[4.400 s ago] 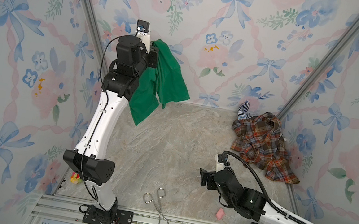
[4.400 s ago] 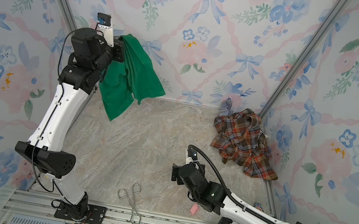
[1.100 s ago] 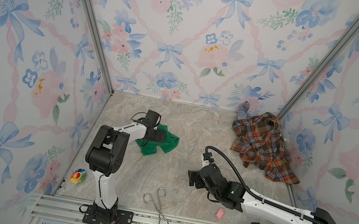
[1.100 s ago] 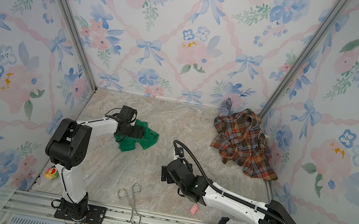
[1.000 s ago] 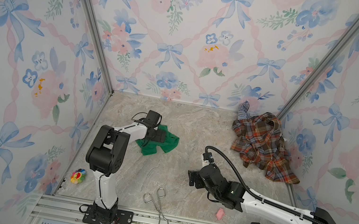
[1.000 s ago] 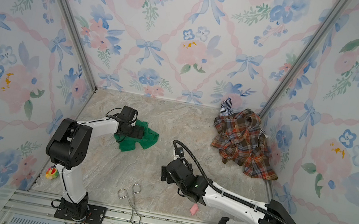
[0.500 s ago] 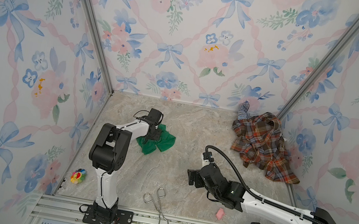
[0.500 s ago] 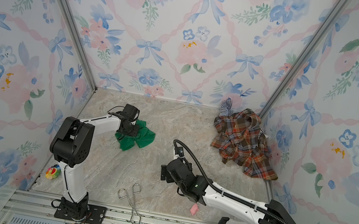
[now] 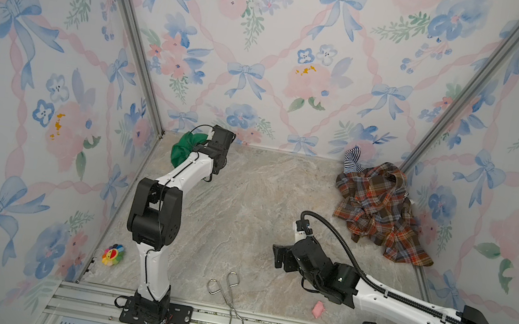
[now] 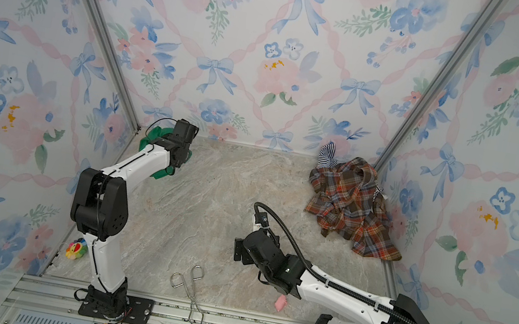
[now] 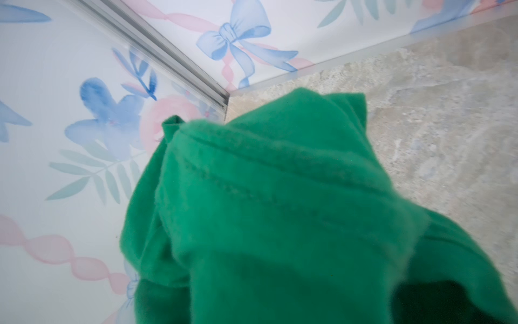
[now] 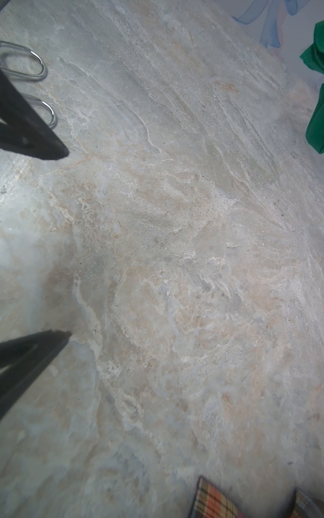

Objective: Pick out a specific cloth from the pile

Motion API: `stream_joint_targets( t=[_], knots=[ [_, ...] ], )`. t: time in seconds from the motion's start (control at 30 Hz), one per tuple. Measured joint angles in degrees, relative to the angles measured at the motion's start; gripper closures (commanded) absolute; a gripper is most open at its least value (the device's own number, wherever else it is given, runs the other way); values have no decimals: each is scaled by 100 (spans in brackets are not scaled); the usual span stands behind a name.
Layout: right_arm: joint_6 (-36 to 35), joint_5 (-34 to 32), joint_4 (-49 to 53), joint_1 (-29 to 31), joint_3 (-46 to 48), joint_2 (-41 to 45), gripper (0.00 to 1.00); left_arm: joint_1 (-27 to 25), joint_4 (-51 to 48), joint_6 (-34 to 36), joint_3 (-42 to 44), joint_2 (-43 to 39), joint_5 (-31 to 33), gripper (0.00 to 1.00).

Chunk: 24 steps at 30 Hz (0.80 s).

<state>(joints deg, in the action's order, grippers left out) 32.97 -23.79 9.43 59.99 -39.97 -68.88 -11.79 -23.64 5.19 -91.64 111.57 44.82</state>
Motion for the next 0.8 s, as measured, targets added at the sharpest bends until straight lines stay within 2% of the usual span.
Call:
stream_joint_targets(
  t=[0.17, 0.3, 0.47, 0.63, 0.8],
  knots=[
    [-20, -26, 140, 0, 0, 101, 3, 17, 586, 553, -63, 820, 387, 100],
    [-20, -94, 295, -7, -2, 293, 3, 13, 638, 719, -63, 1403, 278, 100],
    [-15, -173, 389, -37, -2, 398, 3, 11, 721, 844, -282, 1711, 26, 100],
    [-11, -249, 509, -37, 13, 546, 3, 127, 903, 850, -391, 1749, -782, 100],
    [7, -326, 595, -44, 20, 627, 3, 494, 973, 693, -442, 1685, -2188, 100]
  ],
)
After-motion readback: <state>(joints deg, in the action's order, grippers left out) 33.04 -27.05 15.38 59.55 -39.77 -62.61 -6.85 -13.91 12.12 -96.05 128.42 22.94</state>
